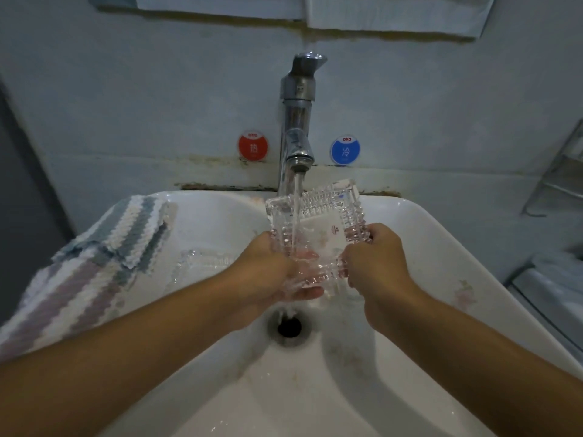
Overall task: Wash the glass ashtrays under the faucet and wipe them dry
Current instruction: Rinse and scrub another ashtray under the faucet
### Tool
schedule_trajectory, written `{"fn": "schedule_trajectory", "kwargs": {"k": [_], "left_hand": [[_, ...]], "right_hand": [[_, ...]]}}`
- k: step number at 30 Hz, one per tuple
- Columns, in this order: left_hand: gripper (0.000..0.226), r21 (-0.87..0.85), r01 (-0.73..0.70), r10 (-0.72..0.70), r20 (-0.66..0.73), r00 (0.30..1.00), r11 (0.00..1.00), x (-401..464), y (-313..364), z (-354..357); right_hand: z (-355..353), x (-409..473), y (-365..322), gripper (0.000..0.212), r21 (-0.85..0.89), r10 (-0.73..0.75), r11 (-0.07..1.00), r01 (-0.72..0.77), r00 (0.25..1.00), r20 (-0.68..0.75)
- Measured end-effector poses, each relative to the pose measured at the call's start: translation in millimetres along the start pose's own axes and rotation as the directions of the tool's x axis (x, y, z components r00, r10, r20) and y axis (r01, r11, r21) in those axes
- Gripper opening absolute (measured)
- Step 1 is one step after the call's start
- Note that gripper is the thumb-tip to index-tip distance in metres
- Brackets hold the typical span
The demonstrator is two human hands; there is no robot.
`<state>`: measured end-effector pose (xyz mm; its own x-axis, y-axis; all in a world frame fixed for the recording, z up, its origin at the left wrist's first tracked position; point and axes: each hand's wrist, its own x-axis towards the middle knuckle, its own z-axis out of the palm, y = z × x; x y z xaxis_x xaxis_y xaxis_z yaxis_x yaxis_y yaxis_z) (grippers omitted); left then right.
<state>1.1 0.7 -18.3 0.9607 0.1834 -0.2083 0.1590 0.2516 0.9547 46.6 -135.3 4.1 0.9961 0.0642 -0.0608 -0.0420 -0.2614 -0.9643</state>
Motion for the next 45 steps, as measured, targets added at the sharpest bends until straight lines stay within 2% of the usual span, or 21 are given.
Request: {"fn": "schedule_trajectory", "kwargs": {"k": [4, 13, 19, 23, 28, 34, 38, 42, 45], "left_hand": [[0.056, -0.047, 0.038, -0.04, -0.031, 0.999, 0.998, 3.7, -3.1, -1.0], [0.025, 0.192, -0.051, 0.072, -0.104, 0.992, 0.98, -0.4, -6.7, 3.7], [0.04, 0.197, 0.014, 0.003, -0.084, 0.996, 0.98, 0.2, -5.1, 1.4], [0.037, 0.151, 0.034, -0.017, -0.113, 0.993, 0.988, -0.8, -4.5, 1.7], [0.037, 0.204, 0.002, 0.033, -0.169, 0.985, 0.979, -5.8, -1.1, 3.2], [0.023, 0.286, -0.058, 0.103, -0.145, 0.984, 0.956, -8.3, 1.9, 5.0], [0.02, 0.378, -0.074, 0.135, -0.137, 0.981, 0.923, -7.8, 3.8, 5.9], [0.031, 0.375, -0.037, 0.101, -0.152, 0.983, 0.926, -6.2, 8.6, 3.7], [0.021, 0.387, -0.058, 0.152, -0.216, 0.965, 0.92, -10.9, 15.1, 4.5]], "right_hand": [[-0.6, -2.7, -1.8, 0.031, 0.004, -0.015, 1.0, 0.015, 1.0, 0.02], [-0.5, 1.7, 0.7, 0.029, 0.0, 0.04, 0.999, -0.04, 0.999, 0.027], [2.2, 4.1, 5.4, 0.03, -0.018, 0.052, 0.999, -0.052, 0.998, 0.032], [0.8, 3.7, 4.5, 0.028, -0.034, 0.036, 0.999, -0.035, 0.998, 0.041], [3.1, 3.0, 4.8, 0.025, -0.019, 0.061, 0.998, -0.06, 0.996, 0.067], [4.9, 7.5, 8.0, 0.024, 0.003, 0.107, 0.994, -0.108, 0.992, 0.061], [4.0, 7.3, 11.4, 0.03, 0.03, 0.123, 0.991, -0.127, 0.988, 0.095], [2.3, 3.9, 11.3, 0.026, 0.04, 0.079, 0.995, -0.086, 0.986, 0.149], [3.9, -0.7, 10.6, 0.038, 0.029, 0.038, 0.999, -0.046, 0.975, 0.219]]}}
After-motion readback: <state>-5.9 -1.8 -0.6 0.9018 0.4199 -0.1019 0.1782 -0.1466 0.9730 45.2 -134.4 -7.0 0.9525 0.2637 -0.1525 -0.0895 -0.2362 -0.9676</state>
